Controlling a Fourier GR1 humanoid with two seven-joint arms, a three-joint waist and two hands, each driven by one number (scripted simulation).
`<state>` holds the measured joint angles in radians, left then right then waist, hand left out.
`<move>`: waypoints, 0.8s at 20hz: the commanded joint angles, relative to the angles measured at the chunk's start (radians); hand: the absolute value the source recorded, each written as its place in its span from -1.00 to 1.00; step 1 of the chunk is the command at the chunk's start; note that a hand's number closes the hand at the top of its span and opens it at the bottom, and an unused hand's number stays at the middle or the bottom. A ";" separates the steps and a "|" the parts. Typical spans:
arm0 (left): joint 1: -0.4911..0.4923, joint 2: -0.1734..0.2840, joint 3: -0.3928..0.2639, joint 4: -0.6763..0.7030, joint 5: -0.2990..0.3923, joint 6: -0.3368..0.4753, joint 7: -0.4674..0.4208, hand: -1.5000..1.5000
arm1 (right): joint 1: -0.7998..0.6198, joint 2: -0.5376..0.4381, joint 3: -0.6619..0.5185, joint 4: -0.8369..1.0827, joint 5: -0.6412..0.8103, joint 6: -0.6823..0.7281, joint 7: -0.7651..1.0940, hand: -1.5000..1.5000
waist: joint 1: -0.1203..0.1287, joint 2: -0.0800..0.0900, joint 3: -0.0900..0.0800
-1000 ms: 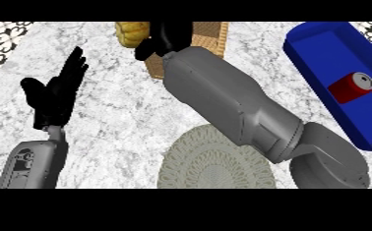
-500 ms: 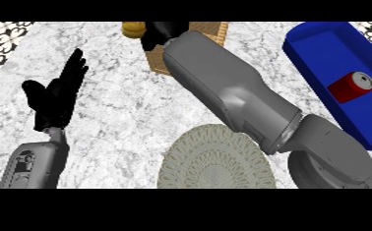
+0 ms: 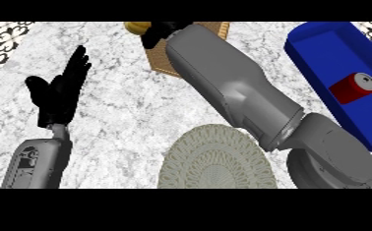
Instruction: Pick the squash from the placemat and place it in the basket
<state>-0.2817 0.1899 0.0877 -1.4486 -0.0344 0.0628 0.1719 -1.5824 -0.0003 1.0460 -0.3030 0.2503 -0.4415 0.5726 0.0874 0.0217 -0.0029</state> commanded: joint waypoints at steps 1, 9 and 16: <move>0.015 0.010 0.006 -0.008 0.011 -0.019 -0.009 0.00 | -0.008 0.000 -0.009 0.026 -0.026 0.160 0.024 1.00 | 0.012 0.003 -0.001; -0.020 -0.025 -0.028 -0.012 -0.017 0.011 0.017 0.00 | 0.059 0.000 -0.019 0.069 -0.017 0.122 -0.050 1.00 | 0.017 0.010 0.000; -0.004 0.017 0.007 -0.041 0.014 -0.022 0.042 0.00 | 0.055 0.000 -0.022 0.129 0.008 0.138 -0.099 1.00 | 0.013 0.007 0.001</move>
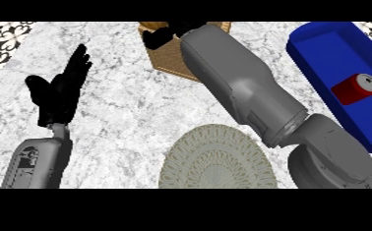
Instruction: Pick the squash from the placemat and place it in the basket
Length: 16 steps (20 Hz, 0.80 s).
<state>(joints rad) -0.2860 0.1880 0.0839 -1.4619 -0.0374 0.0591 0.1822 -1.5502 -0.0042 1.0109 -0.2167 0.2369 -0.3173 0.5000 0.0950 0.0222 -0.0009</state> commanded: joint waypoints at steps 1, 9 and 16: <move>0.009 0.003 0.001 -0.021 0.010 -0.011 0.006 0.00 | 0.027 0.004 0.007 0.056 0.021 0.014 -0.045 1.00 | -0.001 0.007 -0.001; -0.023 0.018 0.008 0.008 0.011 -0.025 0.016 0.00 | 0.084 0.004 0.041 0.044 0.059 -0.009 -0.004 1.00 | 0.027 0.018 -0.002; -0.005 -0.011 -0.007 0.023 -0.015 0.003 -0.014 0.00 | 0.063 0.004 0.007 0.047 0.040 0.087 -0.022 1.00 | 0.003 0.009 -0.001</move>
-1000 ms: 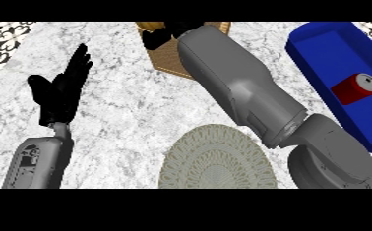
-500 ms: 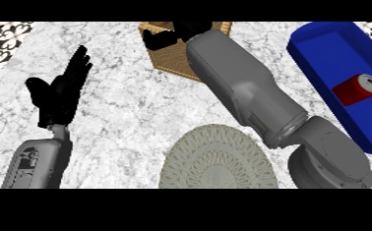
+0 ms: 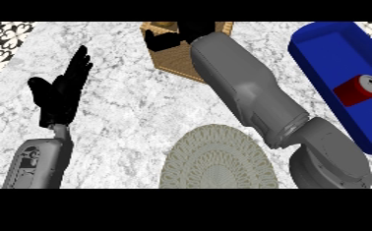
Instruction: Pick the squash from the placemat and place it in the basket
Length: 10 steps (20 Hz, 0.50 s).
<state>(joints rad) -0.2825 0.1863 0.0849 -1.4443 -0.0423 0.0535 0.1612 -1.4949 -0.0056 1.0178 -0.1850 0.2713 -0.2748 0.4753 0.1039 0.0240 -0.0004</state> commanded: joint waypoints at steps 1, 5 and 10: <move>-0.005 -0.015 -0.012 -0.004 -0.006 0.006 -0.005 0.00 | 0.046 0.005 0.000 0.040 0.009 0.001 -0.025 1.00 | 0.001 0.013 -0.002; 0.006 0.003 0.004 -0.003 0.006 -0.009 0.001 0.00 | 0.031 0.005 -0.007 0.021 0.007 0.047 -0.010 1.00 | -0.001 0.007 -0.002; 0.005 0.012 0.016 -0.011 0.025 -0.025 0.007 0.00 | 0.014 0.005 -0.058 0.030 -0.040 0.107 0.026 1.00 | 0.010 0.008 -0.002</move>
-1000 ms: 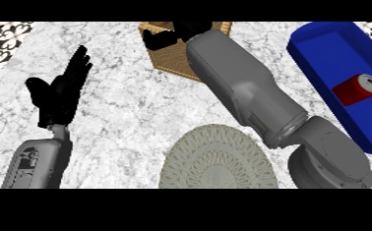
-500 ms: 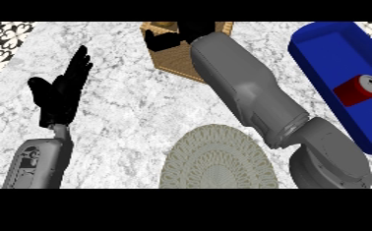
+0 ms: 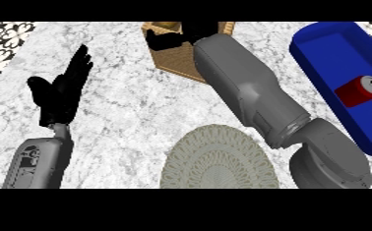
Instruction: Pick the squash from the placemat and place it in the basket
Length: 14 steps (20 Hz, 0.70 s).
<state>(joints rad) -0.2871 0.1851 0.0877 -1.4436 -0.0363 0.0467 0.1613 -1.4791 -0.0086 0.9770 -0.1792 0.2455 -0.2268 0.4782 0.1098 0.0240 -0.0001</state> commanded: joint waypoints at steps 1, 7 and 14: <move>0.030 -0.019 -0.024 -0.006 -0.026 0.013 -0.031 0.00 | 0.092 0.008 0.009 -0.002 0.005 -0.003 0.044 1.00 | 0.001 0.010 -0.002; -0.015 -0.009 -0.015 -0.035 -0.010 0.013 0.051 0.00 | 0.030 0.008 -0.027 0.049 -0.017 0.080 0.104 1.00 | -0.005 0.007 -0.001; 0.019 0.018 0.015 -0.036 0.010 -0.013 0.015 0.00 | 0.014 0.008 -0.133 -0.013 -0.080 -0.196 0.059 -1.00 | -0.016 0.002 0.000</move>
<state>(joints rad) -0.2834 0.1980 0.1031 -1.4596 -0.0273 0.0394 0.1740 -1.4566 -0.0131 0.8901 -0.1903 0.1918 -0.3274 0.5440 0.0977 0.0176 0.0012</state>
